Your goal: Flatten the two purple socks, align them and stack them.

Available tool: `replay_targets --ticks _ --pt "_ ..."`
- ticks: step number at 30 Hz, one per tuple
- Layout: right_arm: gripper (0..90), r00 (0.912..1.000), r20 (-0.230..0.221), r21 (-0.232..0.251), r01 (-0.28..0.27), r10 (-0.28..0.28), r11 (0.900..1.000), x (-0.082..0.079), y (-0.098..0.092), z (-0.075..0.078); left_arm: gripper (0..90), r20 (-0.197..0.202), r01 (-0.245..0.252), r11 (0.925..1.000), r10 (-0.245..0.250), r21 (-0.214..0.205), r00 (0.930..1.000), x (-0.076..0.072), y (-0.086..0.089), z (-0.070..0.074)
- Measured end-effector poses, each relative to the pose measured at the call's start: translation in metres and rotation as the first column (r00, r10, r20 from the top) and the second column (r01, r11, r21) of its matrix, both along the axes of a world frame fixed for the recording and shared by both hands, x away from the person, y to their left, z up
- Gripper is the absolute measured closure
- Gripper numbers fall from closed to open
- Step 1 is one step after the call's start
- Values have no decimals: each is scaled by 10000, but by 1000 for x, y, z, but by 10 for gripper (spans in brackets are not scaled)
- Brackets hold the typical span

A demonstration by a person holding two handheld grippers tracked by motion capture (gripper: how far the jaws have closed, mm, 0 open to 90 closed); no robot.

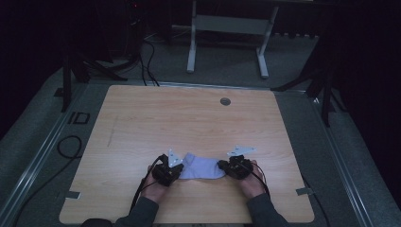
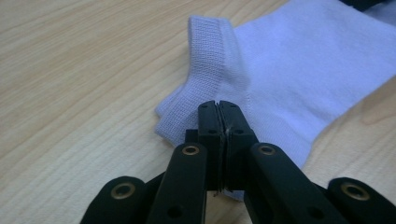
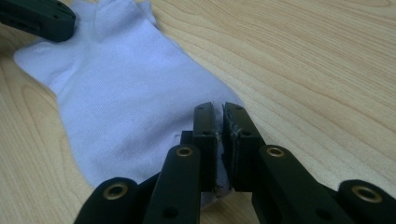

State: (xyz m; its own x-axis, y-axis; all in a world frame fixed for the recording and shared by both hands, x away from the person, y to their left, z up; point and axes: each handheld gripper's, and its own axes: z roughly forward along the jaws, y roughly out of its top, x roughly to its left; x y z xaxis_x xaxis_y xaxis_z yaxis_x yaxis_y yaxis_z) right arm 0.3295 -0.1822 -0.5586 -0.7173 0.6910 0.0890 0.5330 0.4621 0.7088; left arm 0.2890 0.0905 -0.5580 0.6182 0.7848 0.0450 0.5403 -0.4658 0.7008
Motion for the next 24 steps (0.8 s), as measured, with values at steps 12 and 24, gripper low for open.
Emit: replay_targets --ticks 12,24 --pt "729 9938 969 194 528 -544 9984 -2 -7 13 864 -72 -196 9986 192 -491 9998 2 1 0" --pt "667 9791 1260 518 1541 -1595 9867 5 -43 25 799 608 -786 9914 853 -1047 9945 6 22 19"
